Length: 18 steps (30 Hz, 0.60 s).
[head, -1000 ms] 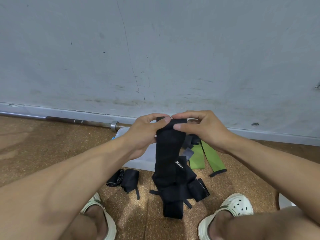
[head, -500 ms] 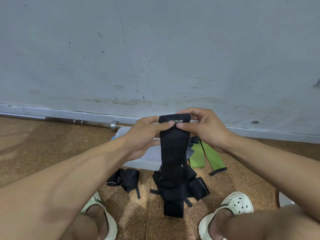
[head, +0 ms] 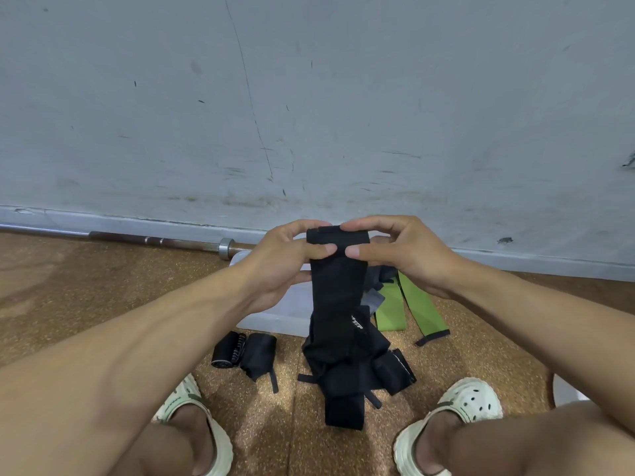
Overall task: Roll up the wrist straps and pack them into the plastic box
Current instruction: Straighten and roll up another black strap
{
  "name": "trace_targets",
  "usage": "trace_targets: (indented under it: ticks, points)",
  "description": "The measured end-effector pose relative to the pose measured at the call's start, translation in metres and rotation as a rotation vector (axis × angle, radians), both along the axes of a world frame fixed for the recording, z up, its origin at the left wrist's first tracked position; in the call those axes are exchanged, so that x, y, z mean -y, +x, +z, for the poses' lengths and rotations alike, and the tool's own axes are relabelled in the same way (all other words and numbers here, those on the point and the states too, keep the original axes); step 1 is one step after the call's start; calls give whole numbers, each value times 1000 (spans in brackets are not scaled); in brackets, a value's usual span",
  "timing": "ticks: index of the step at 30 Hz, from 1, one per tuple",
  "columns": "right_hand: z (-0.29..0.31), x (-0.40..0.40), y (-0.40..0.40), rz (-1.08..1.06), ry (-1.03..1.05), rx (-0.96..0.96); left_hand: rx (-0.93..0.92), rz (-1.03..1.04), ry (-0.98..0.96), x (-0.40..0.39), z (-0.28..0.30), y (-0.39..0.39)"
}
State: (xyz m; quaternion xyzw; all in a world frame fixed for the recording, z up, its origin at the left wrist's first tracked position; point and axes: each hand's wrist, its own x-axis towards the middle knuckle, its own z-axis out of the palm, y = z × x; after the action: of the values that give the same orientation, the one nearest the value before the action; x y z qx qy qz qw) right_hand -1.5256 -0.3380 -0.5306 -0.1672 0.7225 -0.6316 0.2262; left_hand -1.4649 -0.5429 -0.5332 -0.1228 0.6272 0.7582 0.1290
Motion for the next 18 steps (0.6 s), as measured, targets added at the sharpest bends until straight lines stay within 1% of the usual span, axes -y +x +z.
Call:
trace_targets:
  ticks: [5,10,15,18]
  points:
    - [-6,3,2,51,41,47,-38,-7,12,1,-1,-1]
    - [-8,5,2,-43,12,-55,-30,28,21,-4,-1,0]
    - [-6,6,1,-112,-2,-153,49,-206,-40,-5,-1,6]
    - [-8,5,2,-104,10,-240,78,-159,-1,-5,-2,4]
